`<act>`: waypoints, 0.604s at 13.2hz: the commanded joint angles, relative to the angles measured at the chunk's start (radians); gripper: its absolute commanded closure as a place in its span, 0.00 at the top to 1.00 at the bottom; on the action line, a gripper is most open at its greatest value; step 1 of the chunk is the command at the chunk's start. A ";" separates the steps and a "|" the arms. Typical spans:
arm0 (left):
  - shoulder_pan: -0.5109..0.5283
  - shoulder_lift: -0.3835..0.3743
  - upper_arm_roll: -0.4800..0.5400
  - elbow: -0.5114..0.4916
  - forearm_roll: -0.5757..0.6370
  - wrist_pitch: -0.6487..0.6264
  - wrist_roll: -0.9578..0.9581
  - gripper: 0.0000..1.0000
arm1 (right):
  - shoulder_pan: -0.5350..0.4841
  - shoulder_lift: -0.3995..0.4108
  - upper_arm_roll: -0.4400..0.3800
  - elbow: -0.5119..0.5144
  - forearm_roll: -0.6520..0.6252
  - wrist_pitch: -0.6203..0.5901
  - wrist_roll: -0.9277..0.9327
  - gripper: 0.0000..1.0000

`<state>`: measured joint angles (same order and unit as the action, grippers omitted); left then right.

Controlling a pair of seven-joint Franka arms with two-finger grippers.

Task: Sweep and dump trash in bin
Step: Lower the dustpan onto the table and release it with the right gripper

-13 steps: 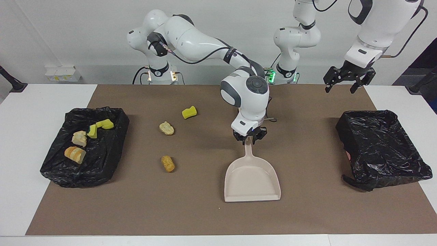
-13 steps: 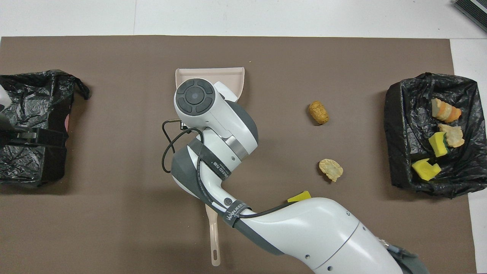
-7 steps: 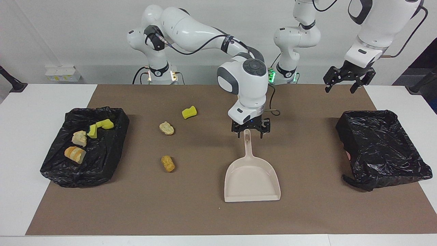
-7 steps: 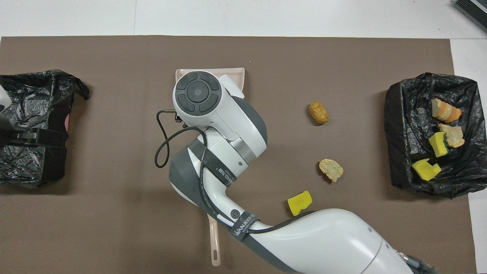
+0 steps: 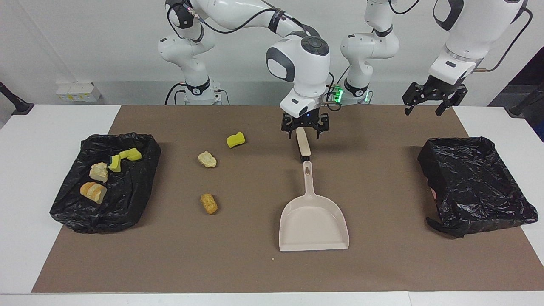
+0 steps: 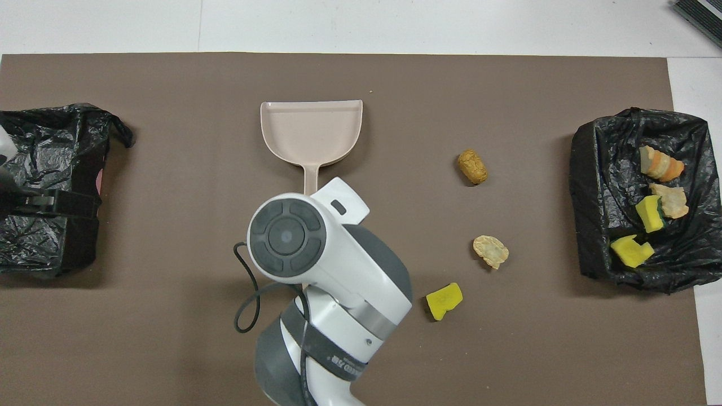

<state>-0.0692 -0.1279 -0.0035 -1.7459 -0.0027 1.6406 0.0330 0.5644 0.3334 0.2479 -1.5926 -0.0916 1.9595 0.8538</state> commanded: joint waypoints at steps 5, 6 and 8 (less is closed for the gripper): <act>0.014 -0.001 -0.007 0.013 0.001 -0.015 0.004 1.00 | 0.147 -0.178 0.002 -0.412 0.079 0.205 0.085 1.00; 0.014 -0.001 -0.007 0.013 0.001 -0.015 0.004 1.00 | 0.176 -0.185 0.002 -0.455 0.079 0.228 0.103 1.00; 0.014 -0.001 -0.007 0.013 0.001 -0.015 0.004 1.00 | 0.181 -0.212 0.002 -0.539 0.078 0.292 0.111 1.00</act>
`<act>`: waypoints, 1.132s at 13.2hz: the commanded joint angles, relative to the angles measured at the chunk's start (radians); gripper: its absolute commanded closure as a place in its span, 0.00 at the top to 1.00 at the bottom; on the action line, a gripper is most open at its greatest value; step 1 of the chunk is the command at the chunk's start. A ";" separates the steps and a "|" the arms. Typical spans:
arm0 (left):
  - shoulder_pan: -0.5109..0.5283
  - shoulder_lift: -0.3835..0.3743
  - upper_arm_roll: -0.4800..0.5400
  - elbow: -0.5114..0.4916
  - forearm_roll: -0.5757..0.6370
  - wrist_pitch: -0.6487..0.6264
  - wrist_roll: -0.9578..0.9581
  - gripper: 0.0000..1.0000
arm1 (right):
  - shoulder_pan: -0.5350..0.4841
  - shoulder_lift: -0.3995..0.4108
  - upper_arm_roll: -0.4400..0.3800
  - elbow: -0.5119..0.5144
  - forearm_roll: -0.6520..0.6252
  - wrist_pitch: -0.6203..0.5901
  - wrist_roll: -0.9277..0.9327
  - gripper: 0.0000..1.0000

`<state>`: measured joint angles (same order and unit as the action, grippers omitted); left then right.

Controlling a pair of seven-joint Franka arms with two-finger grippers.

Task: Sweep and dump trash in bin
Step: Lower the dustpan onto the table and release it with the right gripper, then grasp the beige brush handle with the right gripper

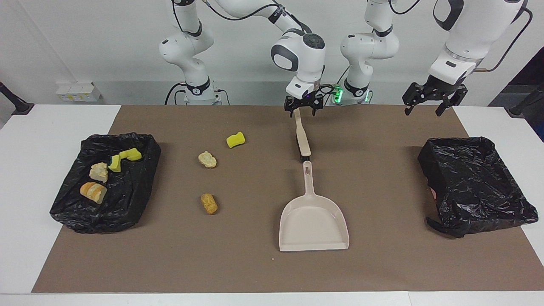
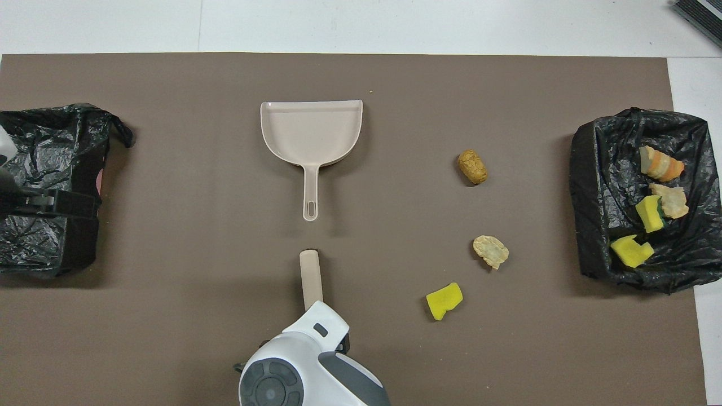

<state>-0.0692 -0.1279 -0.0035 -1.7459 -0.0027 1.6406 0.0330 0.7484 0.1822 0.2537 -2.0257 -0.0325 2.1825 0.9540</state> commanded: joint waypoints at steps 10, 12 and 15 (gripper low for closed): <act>0.014 -0.001 -0.007 0.012 0.001 -0.015 0.004 1.00 | 0.028 -0.076 -0.002 -0.173 0.022 0.106 -0.011 0.63; 0.014 -0.001 -0.007 0.012 0.001 -0.015 0.004 1.00 | 0.028 -0.075 -0.004 -0.166 0.022 0.108 -0.008 0.39; 0.014 -0.001 -0.007 0.012 0.001 -0.015 0.004 1.00 | 0.023 -0.064 -0.004 -0.148 0.022 0.109 -0.009 0.00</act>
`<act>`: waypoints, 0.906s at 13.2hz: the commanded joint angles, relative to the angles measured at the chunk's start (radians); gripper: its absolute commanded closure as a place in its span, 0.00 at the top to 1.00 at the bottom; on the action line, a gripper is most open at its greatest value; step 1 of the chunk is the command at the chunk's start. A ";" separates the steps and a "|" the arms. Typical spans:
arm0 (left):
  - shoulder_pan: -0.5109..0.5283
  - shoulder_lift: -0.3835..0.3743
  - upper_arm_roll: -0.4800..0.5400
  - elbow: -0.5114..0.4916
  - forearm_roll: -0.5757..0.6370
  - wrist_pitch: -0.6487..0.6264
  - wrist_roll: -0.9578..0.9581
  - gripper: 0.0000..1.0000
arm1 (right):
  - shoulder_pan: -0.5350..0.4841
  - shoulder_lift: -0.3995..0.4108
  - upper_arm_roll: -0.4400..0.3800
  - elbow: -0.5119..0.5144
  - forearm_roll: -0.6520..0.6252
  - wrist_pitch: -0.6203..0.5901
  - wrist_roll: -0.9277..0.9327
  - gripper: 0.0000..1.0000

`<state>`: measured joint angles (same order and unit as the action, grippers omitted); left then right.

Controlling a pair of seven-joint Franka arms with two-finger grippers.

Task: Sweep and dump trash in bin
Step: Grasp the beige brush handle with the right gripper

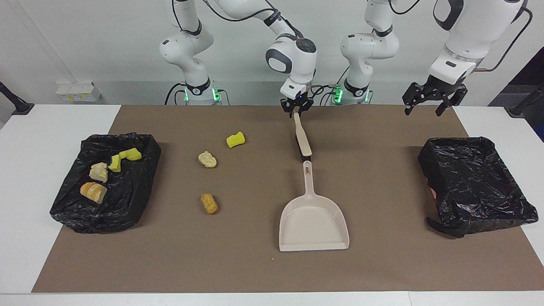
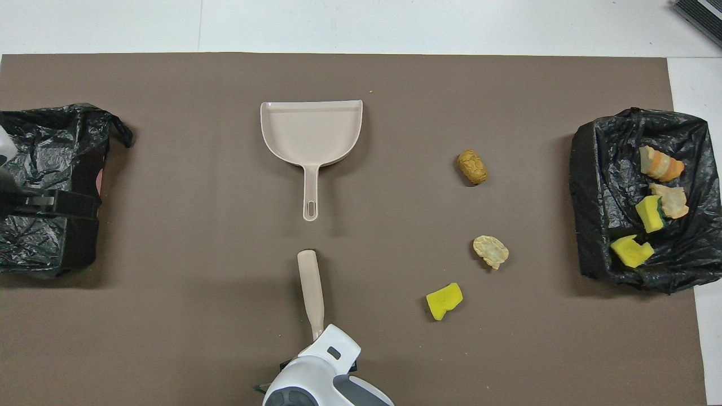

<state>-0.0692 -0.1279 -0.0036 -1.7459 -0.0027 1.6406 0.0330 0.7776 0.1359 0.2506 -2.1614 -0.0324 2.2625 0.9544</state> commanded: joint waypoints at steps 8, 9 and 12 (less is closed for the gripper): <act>0.014 -0.002 -0.007 0.013 0.001 -0.015 0.004 1.00 | -0.067 -0.149 -0.002 -0.012 0.026 -0.118 0.079 0.00; 0.014 -0.001 -0.007 0.013 0.001 -0.015 0.002 1.00 | -0.084 -0.174 -0.002 -0.023 0.026 -0.144 0.084 0.00; -0.001 -0.013 -0.012 0.005 0.001 -0.047 -0.005 1.00 | -0.136 -0.269 -0.004 -0.101 0.026 -0.189 0.124 0.00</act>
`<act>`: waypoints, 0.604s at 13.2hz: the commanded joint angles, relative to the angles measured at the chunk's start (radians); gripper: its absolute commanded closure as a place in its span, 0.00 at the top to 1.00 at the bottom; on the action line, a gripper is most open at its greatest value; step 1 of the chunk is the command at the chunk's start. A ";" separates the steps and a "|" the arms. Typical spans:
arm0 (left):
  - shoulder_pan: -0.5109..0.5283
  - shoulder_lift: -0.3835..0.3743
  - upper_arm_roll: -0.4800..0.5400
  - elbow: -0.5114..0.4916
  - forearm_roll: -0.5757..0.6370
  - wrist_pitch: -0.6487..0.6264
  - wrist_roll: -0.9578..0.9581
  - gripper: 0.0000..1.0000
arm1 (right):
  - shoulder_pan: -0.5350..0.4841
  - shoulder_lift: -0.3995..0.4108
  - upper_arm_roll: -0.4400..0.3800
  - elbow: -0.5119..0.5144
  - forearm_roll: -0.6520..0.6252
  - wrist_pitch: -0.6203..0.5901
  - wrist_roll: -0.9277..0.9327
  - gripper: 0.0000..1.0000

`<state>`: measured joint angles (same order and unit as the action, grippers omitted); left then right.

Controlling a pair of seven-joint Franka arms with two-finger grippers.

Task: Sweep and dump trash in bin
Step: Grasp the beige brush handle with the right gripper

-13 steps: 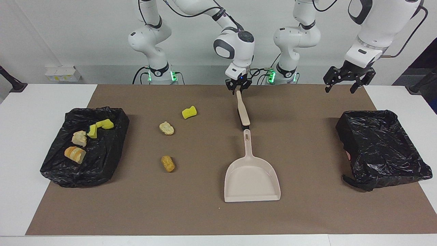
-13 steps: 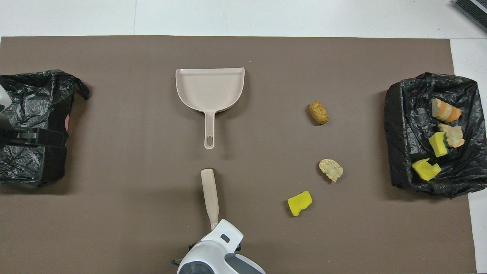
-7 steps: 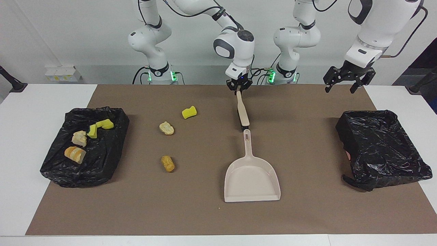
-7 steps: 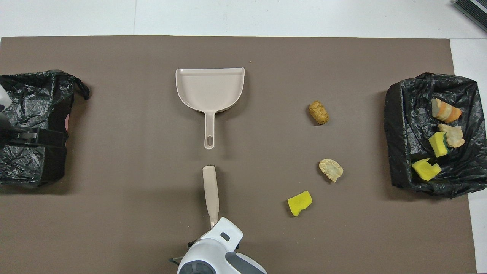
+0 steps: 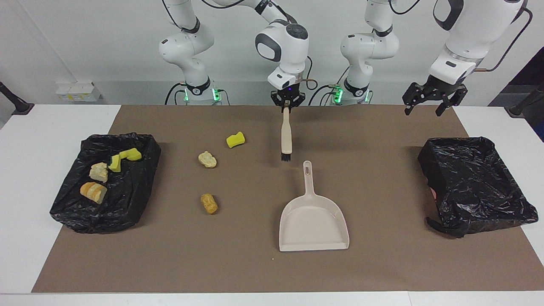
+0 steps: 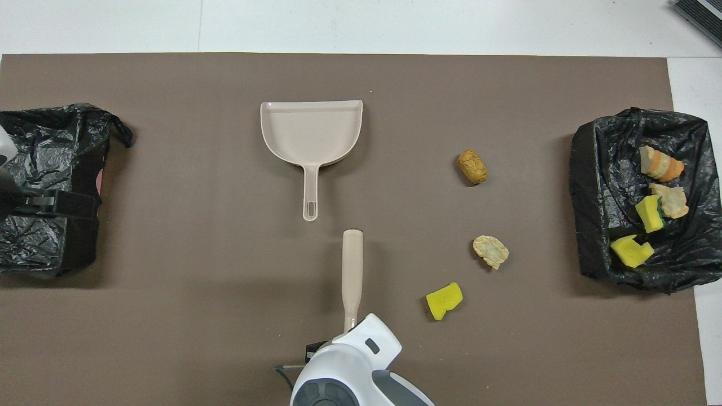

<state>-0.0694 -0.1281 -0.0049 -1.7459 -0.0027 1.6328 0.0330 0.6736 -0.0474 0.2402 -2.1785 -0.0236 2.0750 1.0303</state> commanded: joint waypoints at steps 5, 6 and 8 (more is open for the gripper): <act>-0.119 0.066 -0.043 0.014 0.001 0.132 -0.145 1.00 | -0.049 -0.121 0.008 -0.126 0.019 -0.047 0.371 0.00; -0.151 0.100 -0.043 0.019 0.003 0.160 -0.181 1.00 | -0.049 -0.123 0.008 -0.126 0.024 -0.053 0.448 0.00; -0.213 0.178 -0.043 0.049 0.001 0.212 -0.266 1.00 | -0.048 -0.131 0.008 -0.130 0.051 -0.087 0.551 0.00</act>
<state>-0.2292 -0.0381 -0.0605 -1.7458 -0.0059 1.8020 -0.1671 0.6359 -0.1380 0.2406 -2.2846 -0.0098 2.0181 1.4913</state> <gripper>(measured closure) 0.000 0.736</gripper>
